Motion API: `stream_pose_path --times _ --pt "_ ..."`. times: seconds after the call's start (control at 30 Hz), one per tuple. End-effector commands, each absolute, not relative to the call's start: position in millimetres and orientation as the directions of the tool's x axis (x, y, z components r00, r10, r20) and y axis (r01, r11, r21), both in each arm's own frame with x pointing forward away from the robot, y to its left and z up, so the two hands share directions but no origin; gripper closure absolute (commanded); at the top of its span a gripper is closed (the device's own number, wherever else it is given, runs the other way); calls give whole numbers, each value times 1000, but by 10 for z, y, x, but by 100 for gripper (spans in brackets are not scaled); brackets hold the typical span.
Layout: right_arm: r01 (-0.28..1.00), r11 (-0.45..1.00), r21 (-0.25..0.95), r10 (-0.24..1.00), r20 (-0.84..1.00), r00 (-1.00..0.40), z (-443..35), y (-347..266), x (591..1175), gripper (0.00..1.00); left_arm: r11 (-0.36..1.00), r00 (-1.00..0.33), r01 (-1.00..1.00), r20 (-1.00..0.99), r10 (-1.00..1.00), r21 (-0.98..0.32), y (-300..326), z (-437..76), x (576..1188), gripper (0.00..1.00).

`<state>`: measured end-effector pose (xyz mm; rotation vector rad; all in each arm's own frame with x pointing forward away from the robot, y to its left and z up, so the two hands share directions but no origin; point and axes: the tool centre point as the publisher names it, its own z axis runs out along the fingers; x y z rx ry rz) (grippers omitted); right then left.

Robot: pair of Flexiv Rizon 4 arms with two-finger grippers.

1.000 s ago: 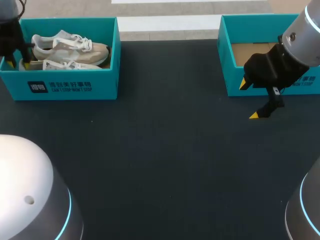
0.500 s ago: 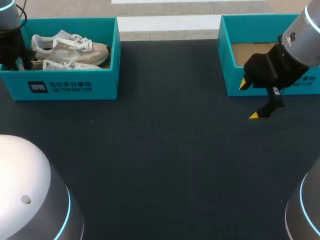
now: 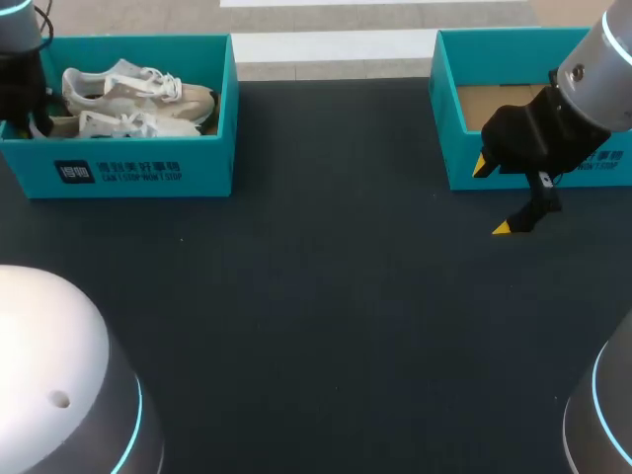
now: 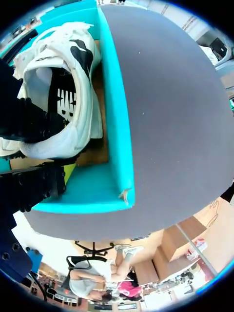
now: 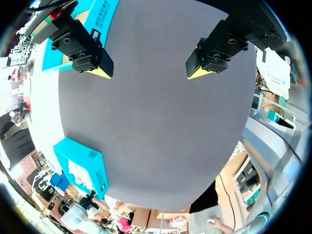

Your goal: Take the shoe out of the shoebox, open the shoe tongue, remove and reinsert the insole, then place the shoe into the shoebox

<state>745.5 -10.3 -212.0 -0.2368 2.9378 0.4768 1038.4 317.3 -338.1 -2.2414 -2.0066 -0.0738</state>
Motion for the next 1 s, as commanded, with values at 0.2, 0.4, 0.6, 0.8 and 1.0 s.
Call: stream_pose_path --times 0.2,0.4,0.6,0.8,1.0 --pt "-180 938 298 -131 -177 -976 -2129 -92 7465 0 -88 97 994 141 985 -64 3232 -2573 10361 100" --pt "-180 938 298 -131 -177 -976 -2129 -92 7465 0 -122 133 988 122 984 -95 3289 -2130 10336 100" --pt "-180 938 298 -131 -177 -976 -2129 -92 7465 0 -137 144 988 111 983 -67 3329 -1964 10275 100" --pt "-180 938 298 -131 -177 -976 -2129 -92 7465 0 -137 144 988 111 983 -67 3329 -1964 10275 100" --pt "-180 938 298 -131 -177 -976 -2129 -92 7465 0 -137 144 988 111 983 -67 3329 -1964 10275 100"
